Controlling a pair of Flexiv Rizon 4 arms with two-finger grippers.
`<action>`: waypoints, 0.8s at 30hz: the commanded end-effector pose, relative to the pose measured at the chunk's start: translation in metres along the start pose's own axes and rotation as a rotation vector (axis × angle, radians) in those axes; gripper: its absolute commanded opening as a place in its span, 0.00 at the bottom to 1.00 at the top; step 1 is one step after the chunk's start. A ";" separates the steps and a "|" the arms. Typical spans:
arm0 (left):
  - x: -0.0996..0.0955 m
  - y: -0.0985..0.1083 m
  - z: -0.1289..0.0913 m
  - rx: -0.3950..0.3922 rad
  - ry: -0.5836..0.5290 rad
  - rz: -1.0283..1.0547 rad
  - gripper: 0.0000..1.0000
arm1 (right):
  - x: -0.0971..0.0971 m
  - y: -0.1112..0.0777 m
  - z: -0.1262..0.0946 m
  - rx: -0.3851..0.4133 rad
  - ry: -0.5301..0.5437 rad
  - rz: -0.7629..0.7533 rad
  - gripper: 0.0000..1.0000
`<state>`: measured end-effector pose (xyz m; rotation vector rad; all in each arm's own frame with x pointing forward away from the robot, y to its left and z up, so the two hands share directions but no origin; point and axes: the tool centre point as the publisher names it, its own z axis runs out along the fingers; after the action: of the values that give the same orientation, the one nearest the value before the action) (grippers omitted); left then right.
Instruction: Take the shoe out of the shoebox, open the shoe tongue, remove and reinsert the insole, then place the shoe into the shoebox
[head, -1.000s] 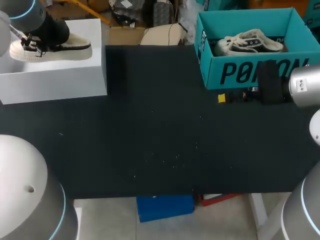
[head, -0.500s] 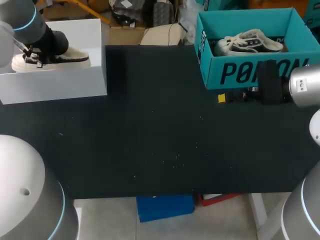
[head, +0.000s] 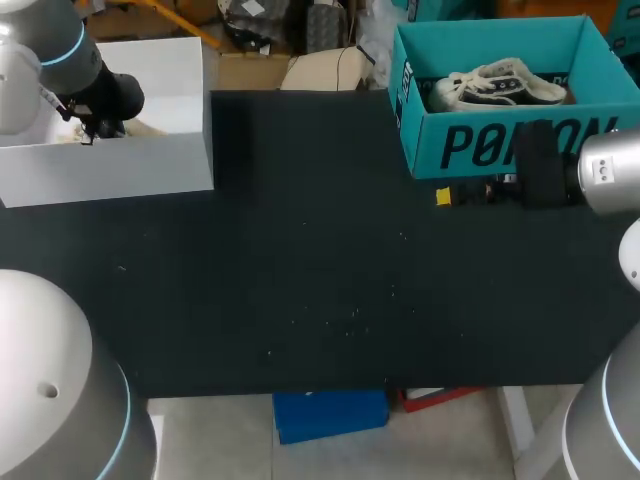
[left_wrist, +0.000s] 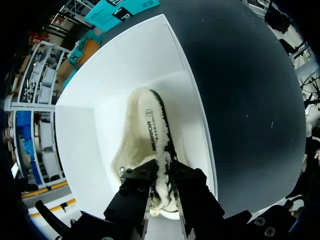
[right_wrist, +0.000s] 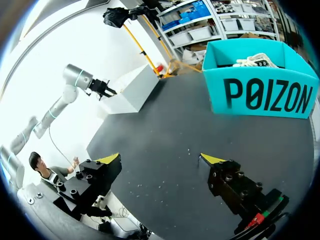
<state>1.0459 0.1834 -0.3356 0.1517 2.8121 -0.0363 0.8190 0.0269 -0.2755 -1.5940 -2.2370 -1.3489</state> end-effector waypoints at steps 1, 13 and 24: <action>-0.002 -0.006 -0.022 -0.028 0.031 0.010 0.47 | 0.000 0.001 0.001 0.002 -0.001 0.001 1.00; -0.014 -0.054 -0.095 -0.056 0.200 -0.013 0.10 | 0.000 0.001 0.001 0.002 -0.001 0.001 1.00; -0.010 -0.131 -0.120 -0.081 0.294 -0.022 0.95 | 0.000 0.001 0.001 0.002 -0.001 0.001 1.00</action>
<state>1.0001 0.0729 -0.2166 0.1287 3.0739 0.0035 0.8190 0.0269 -0.2755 -1.5939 -2.2370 -1.3490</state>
